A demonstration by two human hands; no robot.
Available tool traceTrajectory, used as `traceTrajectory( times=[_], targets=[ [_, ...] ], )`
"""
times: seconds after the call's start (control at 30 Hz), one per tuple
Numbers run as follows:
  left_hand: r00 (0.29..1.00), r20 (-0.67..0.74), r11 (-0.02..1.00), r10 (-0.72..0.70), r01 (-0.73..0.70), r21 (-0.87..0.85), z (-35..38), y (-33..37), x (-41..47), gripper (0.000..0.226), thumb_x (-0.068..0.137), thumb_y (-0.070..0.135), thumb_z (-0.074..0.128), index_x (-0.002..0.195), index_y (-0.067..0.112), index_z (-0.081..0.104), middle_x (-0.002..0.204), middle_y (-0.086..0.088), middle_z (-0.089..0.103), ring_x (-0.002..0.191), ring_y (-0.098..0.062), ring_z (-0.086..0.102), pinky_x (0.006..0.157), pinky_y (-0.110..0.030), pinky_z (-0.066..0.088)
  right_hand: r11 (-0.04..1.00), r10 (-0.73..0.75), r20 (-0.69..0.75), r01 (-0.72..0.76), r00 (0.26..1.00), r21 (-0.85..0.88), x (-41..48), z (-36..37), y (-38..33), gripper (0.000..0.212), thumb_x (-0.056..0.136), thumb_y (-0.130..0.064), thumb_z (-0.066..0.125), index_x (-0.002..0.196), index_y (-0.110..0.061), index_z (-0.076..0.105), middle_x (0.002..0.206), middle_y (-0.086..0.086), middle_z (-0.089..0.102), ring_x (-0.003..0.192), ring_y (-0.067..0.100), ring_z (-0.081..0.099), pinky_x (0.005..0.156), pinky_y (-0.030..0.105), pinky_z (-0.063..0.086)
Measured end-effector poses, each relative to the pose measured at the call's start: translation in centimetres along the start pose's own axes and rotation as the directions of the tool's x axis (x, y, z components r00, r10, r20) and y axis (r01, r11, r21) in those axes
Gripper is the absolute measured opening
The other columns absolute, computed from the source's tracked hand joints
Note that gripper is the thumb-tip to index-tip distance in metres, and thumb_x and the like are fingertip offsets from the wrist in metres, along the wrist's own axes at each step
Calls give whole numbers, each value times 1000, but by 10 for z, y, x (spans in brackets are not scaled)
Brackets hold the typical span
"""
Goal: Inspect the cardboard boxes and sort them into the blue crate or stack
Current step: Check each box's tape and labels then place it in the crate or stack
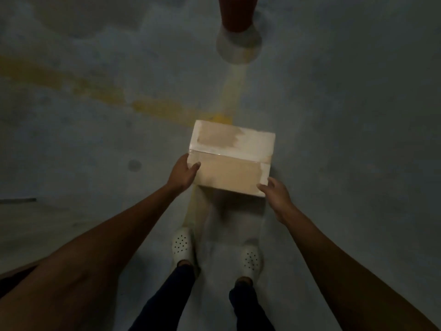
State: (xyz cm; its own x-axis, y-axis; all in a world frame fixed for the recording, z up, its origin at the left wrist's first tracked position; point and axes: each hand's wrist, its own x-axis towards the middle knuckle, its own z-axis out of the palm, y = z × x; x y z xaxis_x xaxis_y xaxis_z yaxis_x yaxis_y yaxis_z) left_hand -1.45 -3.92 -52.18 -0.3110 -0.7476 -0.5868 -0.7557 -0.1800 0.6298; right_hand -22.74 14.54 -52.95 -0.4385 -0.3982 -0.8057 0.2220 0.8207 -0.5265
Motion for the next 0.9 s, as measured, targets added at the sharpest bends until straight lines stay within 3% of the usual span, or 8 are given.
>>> traceTrajectory(
  times=[0.1, 0.2, 0.33, 0.47, 0.63, 0.7, 0.8, 0.9],
  targets=[
    [996, -9, 996, -92, 92, 5, 22, -33, 30, 39, 100, 38, 54, 119, 4, 56, 116, -15, 60, 106, -31, 57, 86, -37, 45, 998, 16, -19, -17, 1000, -55, 44, 11, 29, 64, 83, -33, 74, 140, -13, 53, 131, 6, 62, 116, 30, 60, 104, 49, 49],
    [977, -8, 974, -212, 210, -83, 32, -44, 46, 36, 100, 30, 56, 125, 5, 48, 116, -10, 55, 106, -27, 54, 88, -36, 44, 997, 50, -1, -50, 999, -65, 81, 24, 57, 101, 56, -47, 80, 145, -22, 39, 138, 5, 57, 123, 29, 56, 106, 51, 48],
    [976, -27, 966, -215, 209, -152, 27, -48, 55, 48, 88, 23, 63, 132, 10, 50, 128, -12, 60, 114, -30, 59, 100, -49, 50, 994, 41, 47, -36, 998, -99, 108, 39, 84, 143, 37, -55, 80, 158, -28, 9, 154, 3, 39, 138, 28, 42, 112, 49, 43],
    [983, -43, 965, -178, 166, -203, -2, -11, 32, 41, 91, 10, 60, 132, 7, 55, 125, -9, 62, 111, -28, 60, 88, -37, 50, 994, -29, -9, 28, 1000, -102, 48, 28, 34, 134, 44, -43, 82, 158, -30, 13, 150, 3, 42, 132, 26, 46, 106, 49, 48],
    [987, -56, 949, -150, 128, -289, -45, 38, -20, 34, 87, 13, 60, 121, 12, 58, 116, -8, 66, 102, -31, 65, 81, -43, 56, 989, -127, -93, 119, 988, -83, -33, 2, -34, 103, 65, -11, 77, 154, -20, 25, 144, 8, 49, 128, 31, 51, 103, 51, 49],
    [988, -74, 938, -134, 102, -330, -62, 55, -48, 39, 90, 12, 58, 129, 15, 54, 121, -5, 61, 105, -28, 62, 76, -37, 53, 988, -144, -105, 137, 984, -73, -66, -10, -58, 91, 70, -4, 74, 150, -18, 33, 139, 9, 51, 123, 30, 53, 100, 51, 51],
    [984, -123, 926, -131, 76, -370, -86, 75, -95, 54, 97, 14, 54, 149, 17, 41, 137, -3, 49, 118, -24, 52, 89, -37, 50, 983, -171, -148, 158, 974, -98, -116, -26, -86, 86, 64, -17, 74, 143, -15, 40, 139, 13, 50, 123, 34, 54, 98, 51, 52],
    [979, -168, 922, -115, 43, -384, -112, 91, -149, 59, 96, 15, 55, 152, 20, 38, 146, -8, 48, 127, -29, 51, 103, -50, 49, 964, -242, -149, 220, 959, -147, -169, -38, -110, 85, 64, -22, 72, 143, -14, 41, 142, 14, 46, 125, 36, 52, 99, 51, 51]
  ],
)
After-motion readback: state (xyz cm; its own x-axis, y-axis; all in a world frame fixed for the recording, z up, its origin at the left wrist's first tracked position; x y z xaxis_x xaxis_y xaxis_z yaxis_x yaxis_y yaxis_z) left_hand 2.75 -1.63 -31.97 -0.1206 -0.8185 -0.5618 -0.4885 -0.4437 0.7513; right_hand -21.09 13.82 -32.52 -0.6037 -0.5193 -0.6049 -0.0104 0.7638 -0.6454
